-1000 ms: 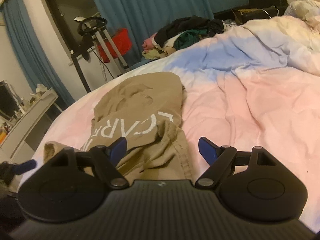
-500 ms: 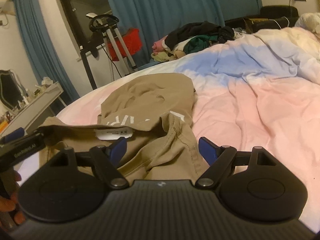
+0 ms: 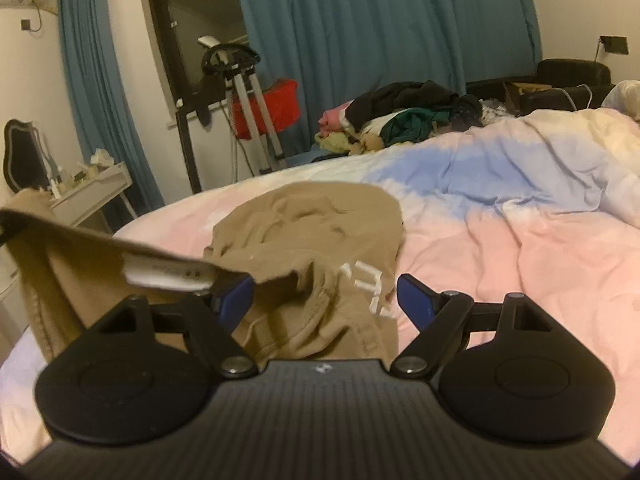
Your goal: Fold clothes
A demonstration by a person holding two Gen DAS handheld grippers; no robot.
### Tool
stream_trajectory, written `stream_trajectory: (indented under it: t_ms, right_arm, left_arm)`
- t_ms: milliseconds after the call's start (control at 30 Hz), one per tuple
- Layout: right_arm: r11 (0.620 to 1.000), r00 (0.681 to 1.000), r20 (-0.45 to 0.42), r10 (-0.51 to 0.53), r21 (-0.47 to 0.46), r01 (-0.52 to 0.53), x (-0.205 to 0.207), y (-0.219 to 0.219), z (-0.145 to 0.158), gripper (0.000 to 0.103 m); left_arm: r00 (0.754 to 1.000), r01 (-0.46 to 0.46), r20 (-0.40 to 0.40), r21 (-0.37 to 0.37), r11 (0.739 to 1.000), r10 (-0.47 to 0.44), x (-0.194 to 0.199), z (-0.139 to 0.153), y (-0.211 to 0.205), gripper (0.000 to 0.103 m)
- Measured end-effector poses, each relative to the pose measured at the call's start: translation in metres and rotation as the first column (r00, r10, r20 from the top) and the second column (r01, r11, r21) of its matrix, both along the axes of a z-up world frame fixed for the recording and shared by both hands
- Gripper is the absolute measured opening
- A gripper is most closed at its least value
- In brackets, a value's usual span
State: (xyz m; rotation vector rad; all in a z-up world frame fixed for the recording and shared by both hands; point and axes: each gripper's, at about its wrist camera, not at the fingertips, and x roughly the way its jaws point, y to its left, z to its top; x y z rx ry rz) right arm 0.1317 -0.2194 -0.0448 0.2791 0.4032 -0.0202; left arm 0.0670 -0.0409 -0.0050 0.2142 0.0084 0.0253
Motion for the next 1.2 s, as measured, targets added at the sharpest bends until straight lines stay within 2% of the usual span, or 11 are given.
stream_trajectory:
  t_ms: [267, 367, 467, 600, 667, 767, 900, 1000, 1067, 1167, 1200]
  right_arm:
    - [0.979, 0.977, 0.080, -0.200, -0.034, 0.203, -0.029, -0.027, 0.025, 0.081]
    - [0.967, 0.963, 0.088, -0.254, 0.005, 0.254, -0.050, -0.042, 0.032, 0.082]
    - [0.986, 0.983, 0.079, -0.169, 0.002, 0.169, -0.058, -0.037, 0.033, 0.082]
    - [0.997, 0.998, 0.056, -0.003, -0.080, 0.008, -0.038, -0.002, 0.026, 0.081]
    - [0.996, 1.000, 0.027, -0.003, -0.094, 0.006, -0.017, 0.006, 0.018, 0.080]
    - [0.997, 0.997, -0.029, -0.071, -0.027, 0.070, 0.010, -0.006, 0.003, 0.080]
    - [0.979, 0.980, -0.130, -0.153, 0.117, 0.168, 0.010, -0.036, -0.015, 0.080]
    - [0.966, 0.967, -0.195, -0.162, 0.167, 0.195, 0.001, -0.047, -0.019, 0.080]
    - [0.969, 0.959, -0.238, -0.154, 0.154, 0.194, -0.008, -0.047, -0.017, 0.080]
    - [0.959, 0.963, -0.195, -0.188, 0.175, 0.223, -0.037, -0.052, -0.002, 0.080]
    - [0.959, 0.967, -0.145, -0.209, 0.164, 0.232, -0.048, -0.052, 0.006, 0.080]
  left_arm:
    - [1.000, 0.004, 0.017, 0.008, 1.000, -0.005, -0.024, 0.007, -0.014, 0.093]
    - [1.000, 0.007, 0.018, 0.005, 1.000, -0.007, -0.027, 0.008, -0.013, 0.093]
    - [0.999, 0.003, 0.032, 0.006, 1.000, -0.003, -0.028, 0.009, -0.013, 0.093]
    - [0.998, 0.003, 0.058, 0.009, 1.000, -0.004, -0.034, 0.011, -0.014, 0.093]
    - [0.998, 0.006, 0.066, 0.014, 1.000, -0.007, -0.036, 0.010, -0.016, 0.093]
    - [0.998, 0.003, 0.068, 0.019, 1.000, -0.004, -0.035, 0.009, -0.019, 0.093]
    - [0.999, 0.002, 0.049, 0.007, 1.000, -0.003, -0.029, 0.008, -0.022, 0.093]
    - [0.999, 0.002, 0.037, 0.007, 1.000, -0.002, -0.026, 0.006, -0.023, 0.093]
    - [0.999, 0.001, 0.040, 0.016, 1.000, -0.001, -0.025, 0.005, -0.023, 0.093]
    - [0.999, 0.002, 0.042, 0.007, 1.000, -0.003, -0.026, 0.006, -0.022, 0.093]
    - [0.999, 0.004, 0.042, 0.000, 1.000, -0.004, -0.026, 0.007, -0.021, 0.093]
